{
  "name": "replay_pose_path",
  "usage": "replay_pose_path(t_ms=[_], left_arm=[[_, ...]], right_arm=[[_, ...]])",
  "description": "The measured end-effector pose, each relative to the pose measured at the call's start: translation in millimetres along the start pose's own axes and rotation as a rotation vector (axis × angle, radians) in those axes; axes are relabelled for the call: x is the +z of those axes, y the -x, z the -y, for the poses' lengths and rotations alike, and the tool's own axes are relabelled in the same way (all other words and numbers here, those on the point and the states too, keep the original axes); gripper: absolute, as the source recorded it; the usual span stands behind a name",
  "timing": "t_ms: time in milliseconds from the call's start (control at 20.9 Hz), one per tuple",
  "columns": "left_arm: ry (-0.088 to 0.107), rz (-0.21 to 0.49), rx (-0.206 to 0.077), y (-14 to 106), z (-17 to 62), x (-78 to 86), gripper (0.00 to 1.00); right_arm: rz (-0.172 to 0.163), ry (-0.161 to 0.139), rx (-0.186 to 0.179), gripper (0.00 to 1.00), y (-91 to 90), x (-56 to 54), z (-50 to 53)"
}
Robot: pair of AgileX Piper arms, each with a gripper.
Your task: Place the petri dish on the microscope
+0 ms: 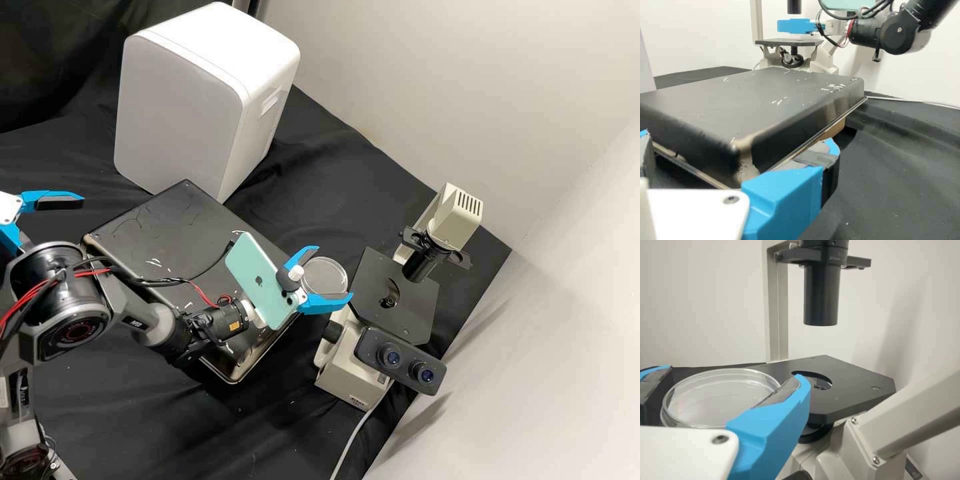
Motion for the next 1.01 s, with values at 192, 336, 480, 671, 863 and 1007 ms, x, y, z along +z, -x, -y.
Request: replay_pose_path(t_ms=[192, 336, 480, 671, 863, 1007], left_arm=[[0.0, 0.0, 0.0, 0.0, 0.0, 0.0, 1.0], [-0.001, 0.0, 0.002, -0.4, -0.4, -0.1, 1.0], [0.0, 0.0, 0.001, -0.4, -0.3, -0.1, 1.0], [-0.001, 0.002, 0.0, -0.5, -0.2, 0.2, 1.0], [0.0, 0.004, -0.001, -0.6, 0.1, 0.5, 1.0], [0.0, 0.005, -0.004, -0.9, 0.7, 0.7, 1.0]], right_arm=[[0.044, -0.005, 0.008, 0.0, -16.0, 6.7, 1.1], [0.086, -0.016, 0.001, 0.0, -25.3, 12.2, 3.0], [0.089, -0.016, 0.012, 0.0, -32.6, 14.6, -0.3], [0.103, -0.018, 0.034, 0.0, -43.1, 22.9, -4.2], [0.113, 0.005, 0.033, 0.0, -56.0, 27.3, -4.8], [0.118, 0.006, 0.028, 0.0, -68.9, 30.2, -3.3]])
